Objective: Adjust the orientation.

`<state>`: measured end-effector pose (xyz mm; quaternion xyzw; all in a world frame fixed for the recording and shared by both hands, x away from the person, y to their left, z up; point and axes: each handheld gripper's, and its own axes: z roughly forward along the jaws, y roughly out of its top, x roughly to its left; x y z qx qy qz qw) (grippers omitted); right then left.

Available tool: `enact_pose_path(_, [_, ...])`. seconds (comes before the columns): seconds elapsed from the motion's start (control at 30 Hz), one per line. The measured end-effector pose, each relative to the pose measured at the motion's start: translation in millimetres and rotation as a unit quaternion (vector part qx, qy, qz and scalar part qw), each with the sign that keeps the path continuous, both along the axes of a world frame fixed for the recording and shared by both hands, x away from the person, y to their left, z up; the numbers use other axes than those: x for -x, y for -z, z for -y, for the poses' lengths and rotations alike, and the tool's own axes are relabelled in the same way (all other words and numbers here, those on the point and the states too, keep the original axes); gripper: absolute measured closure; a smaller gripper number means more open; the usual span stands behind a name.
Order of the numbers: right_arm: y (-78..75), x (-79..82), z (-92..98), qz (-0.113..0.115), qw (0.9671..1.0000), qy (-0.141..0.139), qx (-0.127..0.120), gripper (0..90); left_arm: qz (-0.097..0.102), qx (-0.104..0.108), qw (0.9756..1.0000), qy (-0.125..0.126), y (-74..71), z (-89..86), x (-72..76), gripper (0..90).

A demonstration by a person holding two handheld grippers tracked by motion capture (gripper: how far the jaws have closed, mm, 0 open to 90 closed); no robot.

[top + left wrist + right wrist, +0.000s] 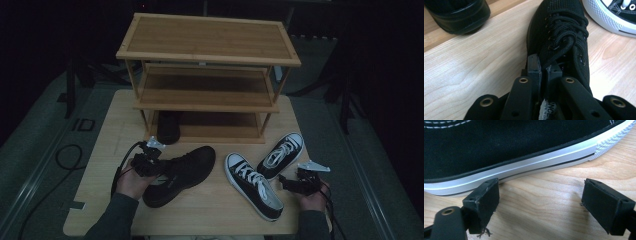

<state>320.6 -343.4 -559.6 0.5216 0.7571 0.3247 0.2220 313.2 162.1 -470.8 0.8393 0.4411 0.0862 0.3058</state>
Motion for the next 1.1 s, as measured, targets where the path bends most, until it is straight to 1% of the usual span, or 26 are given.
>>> enact_pose_path(0.1, [0.0, 0.0, 0.0, 0.0, 1.0, 0.0, 0.0, 14.6, 0.0, -0.002, 1.0, 0.007, 0.0, -0.6, -1.3, 83.0])
enact_pose_path(0.13, [0.0, 0.0, 0.0, 0.0, 1.0, 0.0, 0.0, 14.7, 0.008, -0.007, 0.9998, 0.015, 0.7, -0.8, -1.9, 82.6])
enact_pose_path(0.23, [0.0, 0.1, 0.0, 0.0, 1.0, 0.0, 0.0, 14.8, 0.008, -0.006, 0.9998, 0.016, 1.3, -1.2, -2.4, 82.4])
enact_pose_path(0.4, [0.1, 2.1, -0.5, 0.001, 1.0, -0.003, 0.001, 14.9, 0.004, -0.005, 0.9997, 0.025, 1.7, -3.1, -5.4, 81.8])
enact_pose_path(0.57, [0.1, 3.7, -0.5, 0.001, 1.0, -0.007, 0.001, 14.8, 0.001, -0.021, 0.9987, 0.045, 2.2, -0.5, -9.1, 81.6])
enact_pose_path(0.7, [0.1, 4.2, -0.5, 0.001, 1.0, -0.009, 0.001, 14.9, -0.007, -0.033, 0.9972, 0.067, 3.2, 2.0, -14.9, 81.7])
enact_pose_path(0.83, [0.1, 4.3, -0.4, 0.001, 1.0, -0.009, 0.001, 14.9, -0.017, -0.048, 0.9946, 0.091, 1.4, 4.1, -19.8, 81.8])
enact_pose_path(0.9, [0.1, 4.4, -0.4, 0.001, 1.0, -0.009, 0.001, 14.9, -0.019, -0.056, 0.9934, 0.099, 0.9, 6.0, -20.7, 82.9])
enact_pose_path(0.93, [0.1, 4.3, -0.4, 0.001, 1.0, -0.009, 0.002, 14.8, -0.019, -0.06, 0.9933, 0.097, 0.7, 7.2, -20.8, 85.1])
enact_pose_path(0.97, [0.1, 4.3, -0.4, 0.001, 1.0, -0.009, 0.002, 14.9, -0.019, -0.06, 0.9934, 0.096, 0.3, 7.6, -20.7, 86.5])
enact_pose_path(1.0, [0.1, 4.3, -0.4, 0.001, 1.0, -0.009, 0.002, 14.9, -0.021, -0.057, 0.994, 0.092, 0.1, 7.1, -20.8, 86.9])
enact_pose_path(1.03, [0.1, 4.3, -0.4, 0.001, 1.0, -0.009, 0.001, 14.9, -0.023, -0.048, 0.9948, 0.087, 0.4, 5.2, -21.1, 87.0])
enact_pose_path(1.07, [0.1, 4.3, -0.4, 0.001, 1.0, -0.009, 0.002, 14.8, -0.026, -0.034, 0.996, 0.078, 1.1, 3.0, -21.4, 87.1])
enact_pose_path(1.1, [0.1, 4.3, -0.4, 0.001, 1.0, -0.009, 0.001, 14.8, -0.027, -0.023, 0.9967, 0.073, 1.7, 0.3, -21.9, 87.1])
